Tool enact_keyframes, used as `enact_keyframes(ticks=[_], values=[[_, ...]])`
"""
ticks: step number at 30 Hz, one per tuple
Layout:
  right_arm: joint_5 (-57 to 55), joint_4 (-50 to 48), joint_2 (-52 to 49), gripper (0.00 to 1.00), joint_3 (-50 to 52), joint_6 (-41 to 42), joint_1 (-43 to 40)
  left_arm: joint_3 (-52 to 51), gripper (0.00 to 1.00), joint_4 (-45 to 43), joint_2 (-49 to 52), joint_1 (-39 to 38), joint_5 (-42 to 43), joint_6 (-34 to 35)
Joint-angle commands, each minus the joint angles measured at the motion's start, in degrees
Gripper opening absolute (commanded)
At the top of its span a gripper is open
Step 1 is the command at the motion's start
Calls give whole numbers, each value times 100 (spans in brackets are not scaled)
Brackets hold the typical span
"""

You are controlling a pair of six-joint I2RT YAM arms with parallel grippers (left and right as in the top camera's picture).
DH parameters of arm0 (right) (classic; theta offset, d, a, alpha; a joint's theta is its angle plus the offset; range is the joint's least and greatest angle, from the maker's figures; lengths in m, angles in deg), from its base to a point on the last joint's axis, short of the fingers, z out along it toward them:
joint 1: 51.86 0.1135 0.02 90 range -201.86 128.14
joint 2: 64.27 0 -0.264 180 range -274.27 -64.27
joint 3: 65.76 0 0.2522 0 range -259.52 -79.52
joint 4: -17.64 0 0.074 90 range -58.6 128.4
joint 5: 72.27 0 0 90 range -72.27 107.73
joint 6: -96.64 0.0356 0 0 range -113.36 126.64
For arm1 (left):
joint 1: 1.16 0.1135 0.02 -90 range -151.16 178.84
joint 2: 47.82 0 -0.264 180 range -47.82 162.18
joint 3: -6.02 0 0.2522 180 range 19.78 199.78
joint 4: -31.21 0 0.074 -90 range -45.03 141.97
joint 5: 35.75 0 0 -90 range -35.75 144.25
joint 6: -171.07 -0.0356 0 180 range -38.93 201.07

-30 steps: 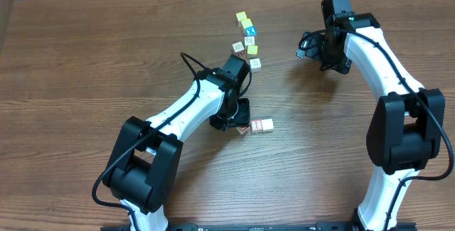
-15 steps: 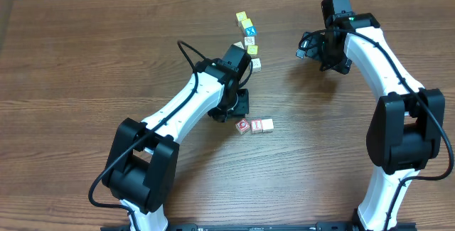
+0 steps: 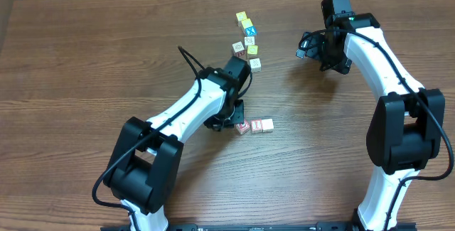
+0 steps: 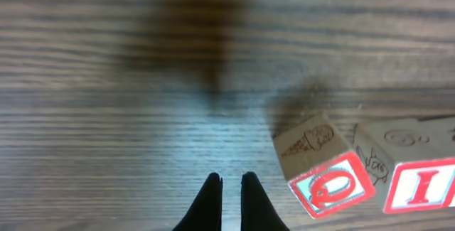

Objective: Flip 5 blocks

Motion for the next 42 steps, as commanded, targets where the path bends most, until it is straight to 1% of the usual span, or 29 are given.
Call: enact_keyframes(ticks=[1,7,15,23,30,34,38,42], values=[[4,-33,15,100,-76,-37,11,-79,4,-68,-13,-81,208,144],[4,-33,15,100,-76,-39,11,-79,5,-442,-13,-90,216,151],[4,-31,15,100,-76,-37,11,-79,7,-621,-13,-90,249,157],[4,-33,15,100,-76,-37,11,-79,8,-621,-13,-92,269,157],[4,-33,15,100,-76,-37,11,-79,7,-625,-13,-92,533,153],[4,-33,15,100,-76,-39,11,-79,4,-616,-13,-90,490,111],[4,-33,15,100,-76,-39,11,-39,4,-601,-15,-61,407,90],[4,-33,15,100,-76,-37,11,380,4,-330,-26,-4,63,24]])
